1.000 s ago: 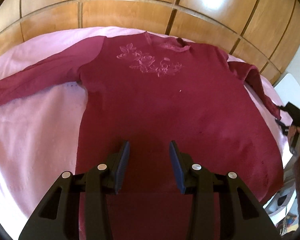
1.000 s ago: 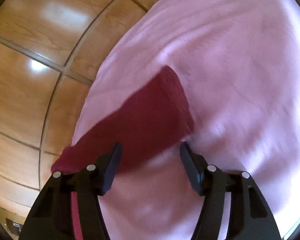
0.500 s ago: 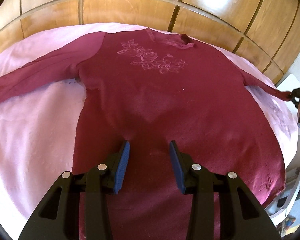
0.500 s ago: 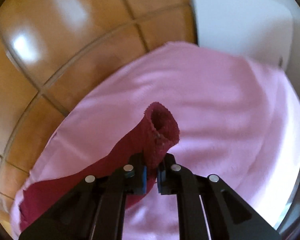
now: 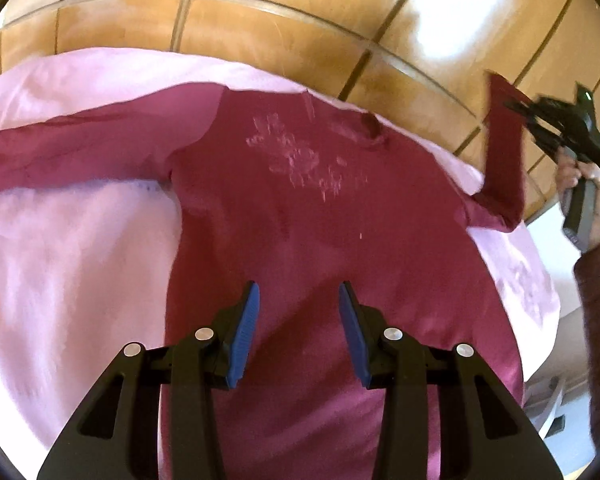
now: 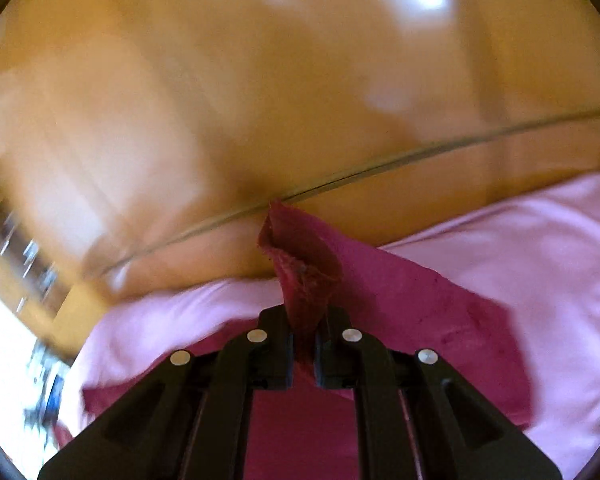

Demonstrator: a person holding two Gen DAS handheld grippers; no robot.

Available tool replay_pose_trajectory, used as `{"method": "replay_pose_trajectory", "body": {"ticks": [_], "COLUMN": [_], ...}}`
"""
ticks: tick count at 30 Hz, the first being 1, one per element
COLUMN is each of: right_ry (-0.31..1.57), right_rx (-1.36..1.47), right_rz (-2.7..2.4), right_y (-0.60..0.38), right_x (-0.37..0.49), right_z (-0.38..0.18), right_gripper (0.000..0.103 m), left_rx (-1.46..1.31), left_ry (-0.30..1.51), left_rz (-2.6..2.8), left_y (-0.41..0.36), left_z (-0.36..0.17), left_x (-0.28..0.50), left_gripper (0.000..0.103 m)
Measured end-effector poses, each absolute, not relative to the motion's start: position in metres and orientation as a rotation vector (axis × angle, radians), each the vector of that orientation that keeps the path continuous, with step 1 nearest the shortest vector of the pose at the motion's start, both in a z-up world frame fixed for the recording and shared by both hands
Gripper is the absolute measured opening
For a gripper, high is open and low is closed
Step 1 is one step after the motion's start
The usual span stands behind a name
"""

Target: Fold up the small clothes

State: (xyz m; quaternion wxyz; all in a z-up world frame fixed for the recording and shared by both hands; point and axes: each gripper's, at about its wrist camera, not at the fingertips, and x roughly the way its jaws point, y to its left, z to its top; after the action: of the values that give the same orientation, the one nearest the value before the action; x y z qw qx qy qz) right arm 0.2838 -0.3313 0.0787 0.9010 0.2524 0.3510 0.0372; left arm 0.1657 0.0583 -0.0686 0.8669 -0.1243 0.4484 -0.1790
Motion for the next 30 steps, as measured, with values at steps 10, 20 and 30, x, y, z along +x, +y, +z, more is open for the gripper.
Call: {"method": "replay_pose_trajectory", "body": {"ticks": [10, 20, 30], "right_ry": [0.848, 0.874, 0.991], "right_rx": [0.409, 0.406, 0.411], "right_rz": [0.31, 0.056, -0.186], "right_y": [-0.183, -0.301, -0.367], "right_x": [0.319, 0.237, 0.192], "right_z": [0.035, 0.014, -0.051], "right_gripper": [0.052, 0.067, 0.074], "left_rx": [-0.356, -0.417, -0.36], "left_ry": [0.901, 0.921, 1.013], "left_rz": [-0.358, -0.357, -0.348], "left_y": [0.077, 0.07, 0.013], "left_z": [-0.057, -0.065, -0.096], "left_x": [0.199, 0.265, 0.341], "left_gripper": [0.04, 0.04, 0.04]}}
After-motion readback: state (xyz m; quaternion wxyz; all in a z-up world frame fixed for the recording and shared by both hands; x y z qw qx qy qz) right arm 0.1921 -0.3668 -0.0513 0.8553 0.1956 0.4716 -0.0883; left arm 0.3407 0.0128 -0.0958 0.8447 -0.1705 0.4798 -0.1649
